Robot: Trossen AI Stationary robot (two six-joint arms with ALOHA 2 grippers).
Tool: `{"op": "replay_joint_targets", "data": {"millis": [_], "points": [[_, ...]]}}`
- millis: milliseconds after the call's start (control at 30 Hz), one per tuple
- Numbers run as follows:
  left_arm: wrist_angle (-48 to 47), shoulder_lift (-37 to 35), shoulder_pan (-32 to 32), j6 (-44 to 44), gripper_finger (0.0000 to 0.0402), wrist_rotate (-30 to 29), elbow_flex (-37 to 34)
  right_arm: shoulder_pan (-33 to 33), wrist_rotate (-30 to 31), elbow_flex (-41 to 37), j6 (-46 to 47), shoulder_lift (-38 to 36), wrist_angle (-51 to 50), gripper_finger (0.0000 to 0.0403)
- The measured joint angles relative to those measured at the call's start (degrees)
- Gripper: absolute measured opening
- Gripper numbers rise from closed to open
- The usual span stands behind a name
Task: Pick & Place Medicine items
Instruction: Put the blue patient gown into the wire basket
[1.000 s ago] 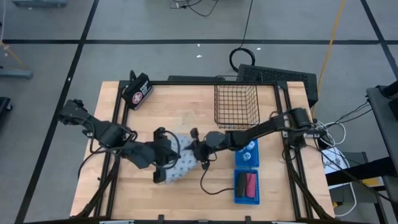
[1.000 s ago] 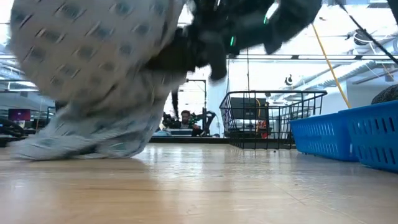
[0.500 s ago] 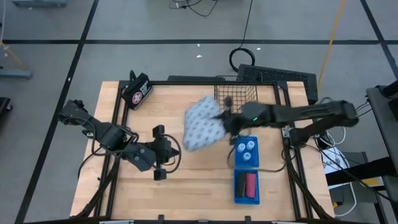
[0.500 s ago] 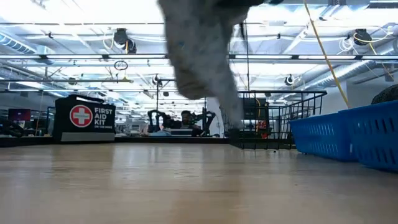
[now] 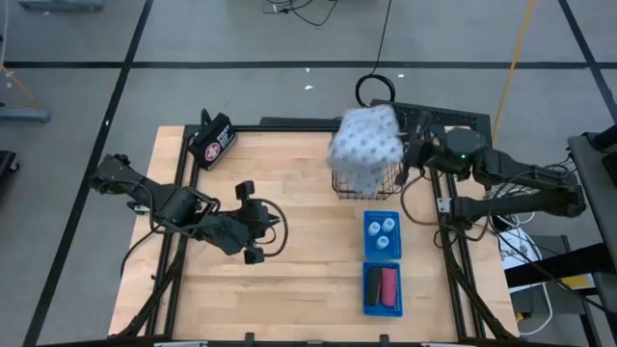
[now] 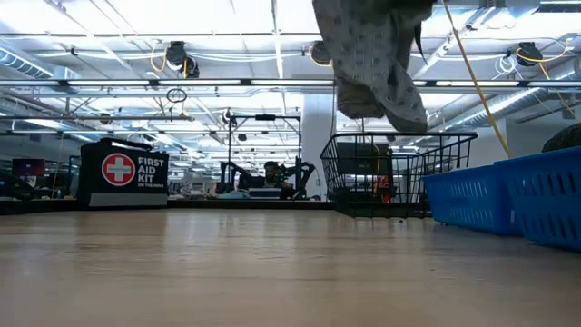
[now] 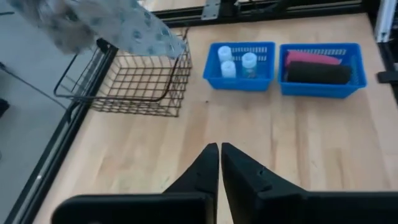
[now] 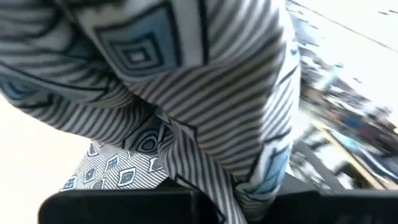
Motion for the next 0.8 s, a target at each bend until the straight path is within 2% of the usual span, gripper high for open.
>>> {"op": "replay_joint_targets", "data": {"millis": [100, 200, 333, 500, 633, 800], "points": [[-0.2, 0.0, 1.1, -0.2, 0.0035, 0.0, 0.0, -4.4, -0.2, -5.4, 0.8, -2.7, 5.9, 0.0028], [-0.2, 0.0, 1.9, -0.6, 0.0036, 0.0, 0.0, -8.1, -4.8, -10.8, 5.4, -4.2, 10.4, 0.0028], [-0.5, 0.0, 2.3, -1.5, 0.0037, 0.0, 0.0, -10.3, -9.2, -16.5, 11.4, -4.7, 11.4, 0.0028], [-0.7, 0.0, 2.3, -1.5, 0.0037, 0.0, 0.0, -11.4, -9.3, -22.0, 15.2, -4.7, 11.7, 0.0028], [-0.6, 0.0, 2.4, -1.5, 0.0037, 0.0, 0.0, -11.8, -9.3, -26.7, 13.3, -4.7, 13.9, 0.0028], [-0.6, 0.0, 2.5, -1.2, 0.0037, 0.0, 0.0, -12.8, -9.2, -34.1, 2.9, -4.4, 21.8, 0.0028]]}}
